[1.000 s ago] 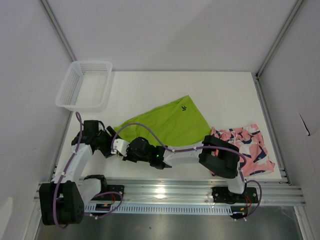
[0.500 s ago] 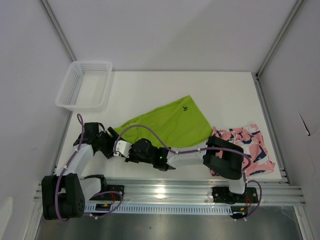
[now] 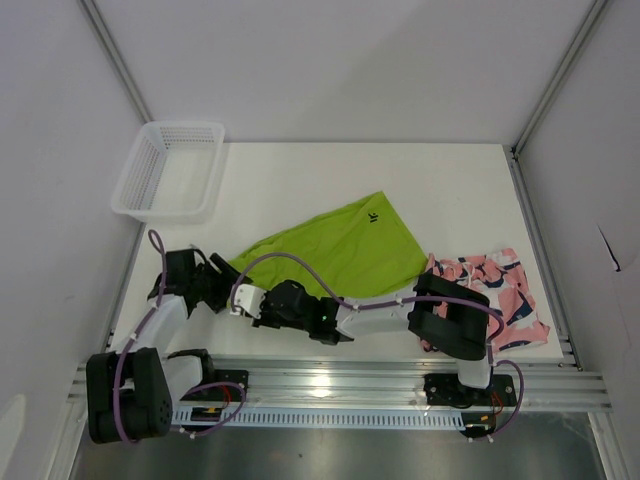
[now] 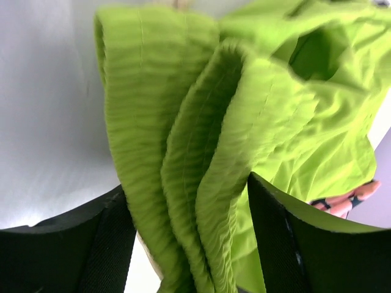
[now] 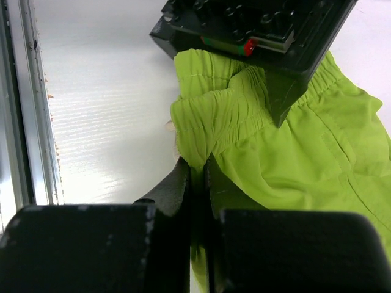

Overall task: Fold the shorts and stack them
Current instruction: Fold the shorts

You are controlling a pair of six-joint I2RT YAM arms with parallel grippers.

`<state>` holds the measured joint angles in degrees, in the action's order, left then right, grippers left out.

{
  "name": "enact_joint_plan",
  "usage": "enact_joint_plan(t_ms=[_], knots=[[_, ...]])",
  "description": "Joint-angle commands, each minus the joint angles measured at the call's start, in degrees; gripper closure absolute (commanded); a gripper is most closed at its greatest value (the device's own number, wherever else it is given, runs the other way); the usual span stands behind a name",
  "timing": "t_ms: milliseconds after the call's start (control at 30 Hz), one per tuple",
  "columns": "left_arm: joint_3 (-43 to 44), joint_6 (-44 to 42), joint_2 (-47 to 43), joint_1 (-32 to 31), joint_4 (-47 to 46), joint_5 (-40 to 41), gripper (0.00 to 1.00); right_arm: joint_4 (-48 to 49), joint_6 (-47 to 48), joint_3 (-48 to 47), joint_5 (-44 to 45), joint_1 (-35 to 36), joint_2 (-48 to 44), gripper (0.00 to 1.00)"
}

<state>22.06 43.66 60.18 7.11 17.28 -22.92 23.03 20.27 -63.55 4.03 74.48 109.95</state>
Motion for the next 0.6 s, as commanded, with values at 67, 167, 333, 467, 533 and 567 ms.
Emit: enact_joint_plan(t_ms=[67, 167, 333, 467, 533, 567], knots=[[-1.1, 1.1, 2.1, 1.4, -9.0, 0.8, 0.32, 4.2, 0.2, 0.8, 0.1, 1.3, -4.0, 1.00], [-1.9, 1.9, 2.8, 1.4, -11.8, 0.2, 0.35, 4.4, 0.2, 1.0, -0.2, 1.4, -4.3, 1.00], [-3.4, 3.3, 3.3, 1.4, -16.8, -1.2, 0.37, 4.4, 0.3, 0.9, -0.6, 1.5, -4.3, 1.00], [-3.8, 3.9, 3.0, 1.4, -16.9, -1.0, 0.40, 4.4, 0.4, 1.1, -1.7, 1.8, -4.2, 1.00], [-3.2, 4.0, 3.3, 1.5, -18.9, -0.9, 0.46, 4.1, 0.5, 1.0, -2.7, 1.9, -4.2, 1.00], [-2.6, 4.0, 3.4, 1.5, -19.0, -0.9, 0.48, 4.0, 0.6, 1.1, -3.0, 2.0, -4.2, 1.00]])
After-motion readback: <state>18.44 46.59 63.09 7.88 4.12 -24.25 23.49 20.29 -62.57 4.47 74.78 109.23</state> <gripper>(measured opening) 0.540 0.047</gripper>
